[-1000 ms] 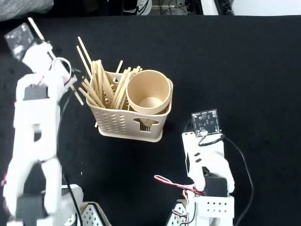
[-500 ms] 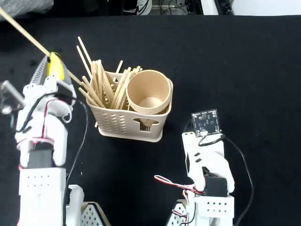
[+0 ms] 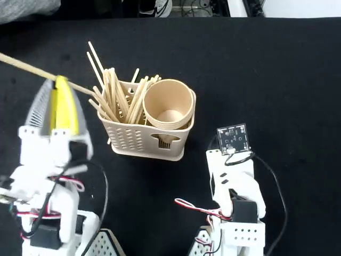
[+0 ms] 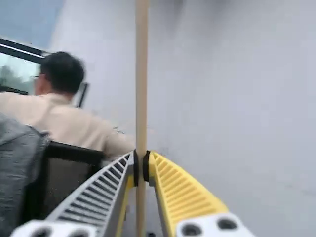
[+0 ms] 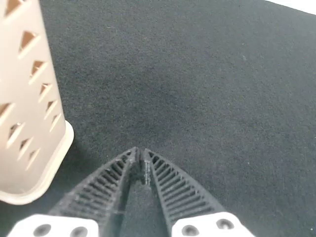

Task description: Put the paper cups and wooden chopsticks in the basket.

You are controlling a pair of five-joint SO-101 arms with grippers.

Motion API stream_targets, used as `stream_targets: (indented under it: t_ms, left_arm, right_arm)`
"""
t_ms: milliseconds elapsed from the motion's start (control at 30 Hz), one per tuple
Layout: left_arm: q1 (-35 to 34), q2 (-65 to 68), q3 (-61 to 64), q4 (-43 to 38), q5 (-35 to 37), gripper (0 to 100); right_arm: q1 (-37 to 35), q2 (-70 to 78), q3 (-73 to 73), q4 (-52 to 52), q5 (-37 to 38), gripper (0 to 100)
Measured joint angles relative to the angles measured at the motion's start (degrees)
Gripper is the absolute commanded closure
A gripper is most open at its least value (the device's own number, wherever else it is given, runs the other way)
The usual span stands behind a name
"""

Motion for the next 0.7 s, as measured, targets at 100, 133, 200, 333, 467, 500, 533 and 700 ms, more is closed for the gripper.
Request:
stream_targets:
  t_ms: [100,133,200,333,467,500,533,700]
  left_arm:
    - [5.19,-0.26,0.0,3.34,0.0,97]
    - [5.89,0.09,0.0,3.69,0.0,97]
    - [6.15,2.11,0.0,3.87,-0.09,97]
    - [6.77,8.97,0.0,3.87,-0.09,96]
    - [6.68,15.65,-0.62,4.75,-0.09,87]
    - [6.68,16.88,-0.88,5.71,-0.09,84]
    - [6.59,18.11,-1.67,7.21,-0.09,82]
    - [6.59,22.86,-9.23,19.6,3.25,80]
  right_arm:
    - [0.0,0.0,0.0,0.0,0.0,98.7]
    - [0.0,0.0,0.0,0.0,0.0,98.7]
    - [0.0,0.0,0.0,0.0,0.0,98.7]
    - [0.0,0.0,0.0,0.0,0.0,98.7]
    - [0.0,0.0,0.0,0.0,0.0,98.7]
    - [0.0,0.0,0.0,0.0,0.0,98.7]
    - [0.0,0.0,0.0,0.0,0.0,98.7]
    - [0.0,0.0,0.0,0.0,0.0,98.7]
